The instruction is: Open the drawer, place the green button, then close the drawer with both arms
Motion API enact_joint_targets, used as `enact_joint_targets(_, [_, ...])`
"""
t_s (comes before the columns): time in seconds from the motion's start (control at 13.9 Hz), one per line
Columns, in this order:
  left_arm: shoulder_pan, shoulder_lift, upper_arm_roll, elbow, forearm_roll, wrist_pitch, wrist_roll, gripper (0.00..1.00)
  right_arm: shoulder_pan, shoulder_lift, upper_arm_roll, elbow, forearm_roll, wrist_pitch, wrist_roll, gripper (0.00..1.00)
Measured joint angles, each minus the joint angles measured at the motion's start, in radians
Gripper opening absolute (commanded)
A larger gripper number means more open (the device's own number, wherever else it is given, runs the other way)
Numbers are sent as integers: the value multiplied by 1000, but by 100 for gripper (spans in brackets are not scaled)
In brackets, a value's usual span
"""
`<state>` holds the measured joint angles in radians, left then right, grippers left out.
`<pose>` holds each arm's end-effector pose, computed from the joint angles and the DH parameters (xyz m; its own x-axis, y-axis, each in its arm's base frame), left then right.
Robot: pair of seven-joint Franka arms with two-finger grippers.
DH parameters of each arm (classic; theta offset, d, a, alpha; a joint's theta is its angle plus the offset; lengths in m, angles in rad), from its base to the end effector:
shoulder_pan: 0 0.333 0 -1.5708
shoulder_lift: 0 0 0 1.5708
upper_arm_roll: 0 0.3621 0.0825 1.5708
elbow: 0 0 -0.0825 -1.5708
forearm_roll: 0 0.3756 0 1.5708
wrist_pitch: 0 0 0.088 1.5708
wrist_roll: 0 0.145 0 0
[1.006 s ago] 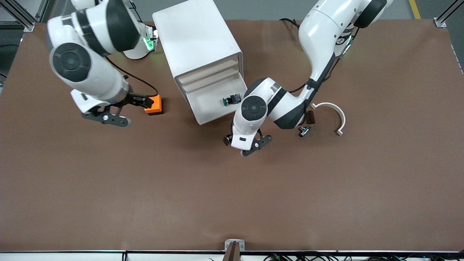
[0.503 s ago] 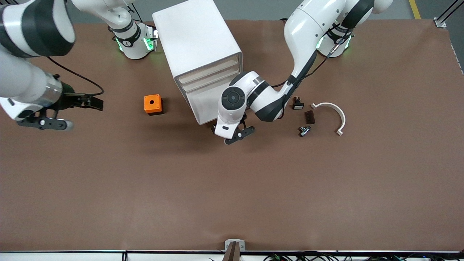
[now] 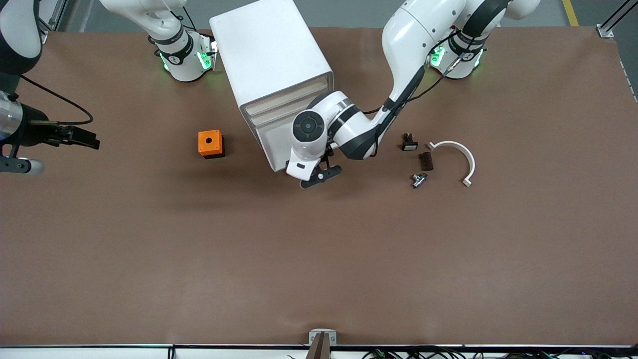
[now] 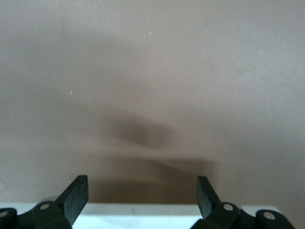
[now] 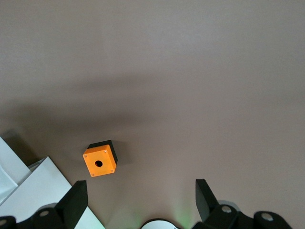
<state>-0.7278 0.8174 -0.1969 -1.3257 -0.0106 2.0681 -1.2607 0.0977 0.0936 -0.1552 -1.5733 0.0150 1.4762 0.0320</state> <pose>0.4826 -0.5857 0.2437 0.9088 0.3835 -0.1642 0.3863 -0.9223 -0.0159 0.5558 -0.0258 0.5734 0.9781 -0.0890 -0.1884 -0.0896 -0.9960 0.0055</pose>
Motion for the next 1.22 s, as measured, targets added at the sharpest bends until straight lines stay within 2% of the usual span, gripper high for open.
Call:
enact_joint_targets(0.43, [-39,0,-5,-25,-8,-27,-17,100,-38,0,0,17,-1,2,-64,100])
enact_joint_targets(1.22, [-49,1,-9,-48,-316,-41,-19,100,-54,0,4,17,-1,30,-96,100])
